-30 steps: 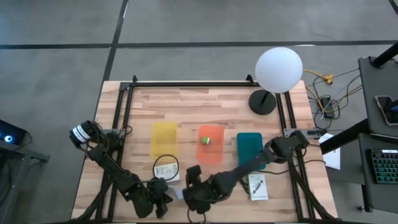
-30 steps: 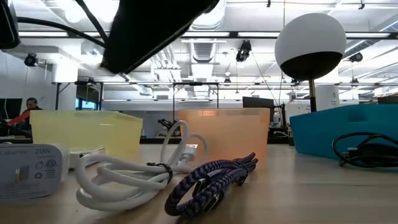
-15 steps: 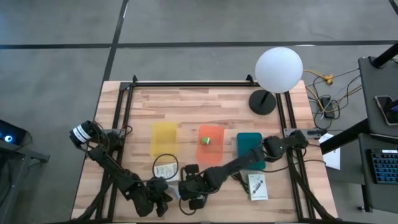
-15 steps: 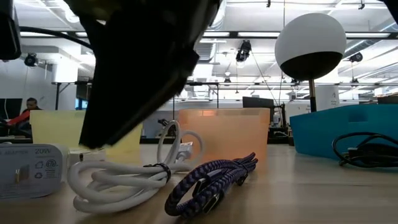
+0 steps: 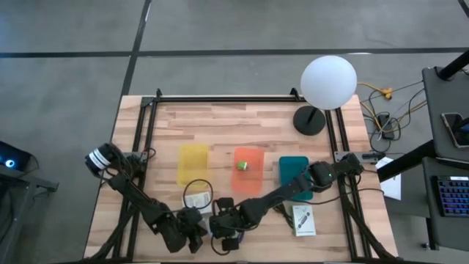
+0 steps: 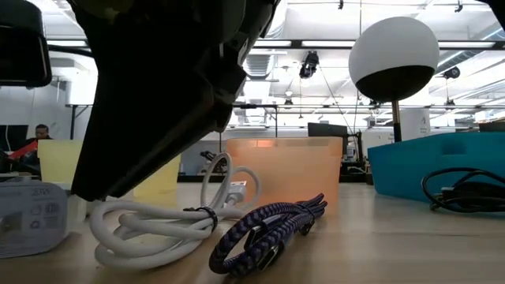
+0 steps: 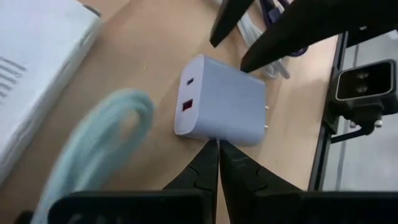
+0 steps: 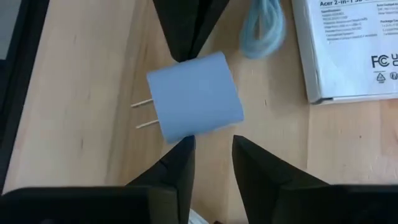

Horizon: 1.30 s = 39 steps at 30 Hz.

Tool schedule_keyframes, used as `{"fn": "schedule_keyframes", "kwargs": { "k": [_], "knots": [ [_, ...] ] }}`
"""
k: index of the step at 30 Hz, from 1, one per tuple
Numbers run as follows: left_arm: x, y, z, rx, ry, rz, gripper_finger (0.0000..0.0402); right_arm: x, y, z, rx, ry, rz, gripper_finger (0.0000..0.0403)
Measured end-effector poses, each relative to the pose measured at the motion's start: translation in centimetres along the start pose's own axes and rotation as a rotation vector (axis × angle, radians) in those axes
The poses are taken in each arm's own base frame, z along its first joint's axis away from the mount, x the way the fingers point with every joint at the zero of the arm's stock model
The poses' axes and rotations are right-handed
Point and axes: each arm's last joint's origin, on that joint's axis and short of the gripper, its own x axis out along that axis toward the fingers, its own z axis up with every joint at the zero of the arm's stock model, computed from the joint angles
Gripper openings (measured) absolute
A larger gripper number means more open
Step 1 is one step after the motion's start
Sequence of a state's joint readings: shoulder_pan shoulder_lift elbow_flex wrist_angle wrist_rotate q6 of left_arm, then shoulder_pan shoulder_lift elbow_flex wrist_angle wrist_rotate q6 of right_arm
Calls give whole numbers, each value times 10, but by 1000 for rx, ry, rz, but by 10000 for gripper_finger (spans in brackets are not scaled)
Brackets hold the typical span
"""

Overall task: Pick and place items into bin
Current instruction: Put the white charger adapter into the orange bin

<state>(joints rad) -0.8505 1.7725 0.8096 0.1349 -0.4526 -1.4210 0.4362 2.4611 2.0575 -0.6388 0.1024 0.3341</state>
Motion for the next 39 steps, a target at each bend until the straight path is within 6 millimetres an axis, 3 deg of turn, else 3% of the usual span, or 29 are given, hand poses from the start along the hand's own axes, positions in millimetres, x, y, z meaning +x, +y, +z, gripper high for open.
{"fn": "schedule_keyframes", "kwargs": {
  "k": [8,18,23,28,32,39],
  "knots": [
    [5,-3,-3,29,12,-23,0,-2,1,3,-22,-19,7,113],
    [6,-5,1,21,-13,-32,0,-29,9,37,-27,-190,51,114],
    [-2,-15,3,53,-9,-67,0,-33,7,25,0,-29,2,114],
    [-11,-31,3,171,-9,-97,0,-28,22,7,-169,38,1,117],
    [-13,-31,4,243,16,5,0,-27,27,4,-228,36,-12,146],
    [-21,-36,8,272,31,58,0,-27,24,6,-216,18,-60,244]
  ]
}}
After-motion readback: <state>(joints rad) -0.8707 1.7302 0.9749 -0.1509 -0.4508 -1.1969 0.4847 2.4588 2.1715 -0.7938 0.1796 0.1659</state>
